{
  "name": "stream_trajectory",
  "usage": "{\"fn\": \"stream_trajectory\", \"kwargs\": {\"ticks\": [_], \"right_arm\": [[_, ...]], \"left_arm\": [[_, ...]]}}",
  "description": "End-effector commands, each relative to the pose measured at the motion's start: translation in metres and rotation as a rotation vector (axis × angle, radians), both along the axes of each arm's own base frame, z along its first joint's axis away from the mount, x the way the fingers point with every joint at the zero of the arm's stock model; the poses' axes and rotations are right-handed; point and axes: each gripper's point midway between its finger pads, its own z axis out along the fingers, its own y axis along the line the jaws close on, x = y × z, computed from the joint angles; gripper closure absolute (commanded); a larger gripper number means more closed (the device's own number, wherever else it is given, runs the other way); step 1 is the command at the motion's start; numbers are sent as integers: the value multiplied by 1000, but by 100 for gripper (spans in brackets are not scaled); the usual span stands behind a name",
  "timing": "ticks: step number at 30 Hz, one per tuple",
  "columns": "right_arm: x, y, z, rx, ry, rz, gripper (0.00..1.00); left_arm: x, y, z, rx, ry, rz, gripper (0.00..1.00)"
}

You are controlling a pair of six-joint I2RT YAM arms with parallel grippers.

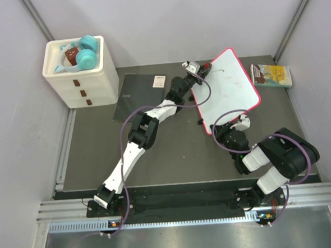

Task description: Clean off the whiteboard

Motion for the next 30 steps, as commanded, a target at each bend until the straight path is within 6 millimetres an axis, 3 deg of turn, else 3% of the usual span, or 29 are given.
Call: {"fn": "stream_trajectory", "kwargs": {"ticks": [1,6,8,11,14,21,24,26,29,30], "right_arm": [[-96,4,-112,-261,440,293,100],[-96,3,-113,-261,441,292,100],[-97,3,-114,-262,444,295,100],[-97,4,-113,-261,443,298,100],[-97,3,-114,-263,447,294,100],[-97,3,-114,-265,448,295,100],[-97,4,-114,-267,447,297,100],[-97,4,-114,-267,447,297,100],[-96,4,-114,-267,447,296,100],[-97,4,-114,-267,447,297,100]], "left_arm": [[-35,-31,47,-135,-89,-78,100],[-39,-35,70,-175,-135,-38,100],[-37,-29,85,-208,-156,-10,100],[-33,-24,92,-210,-168,15,100],[-24,-18,77,-171,-153,33,100],[-3,-2,5,-67,-47,65,100],[2,2,-13,-38,-25,78,100],[3,3,-19,-35,-17,77,100],[2,2,-15,-52,-17,68,100],[-1,0,-6,-68,-39,60,100]]}}
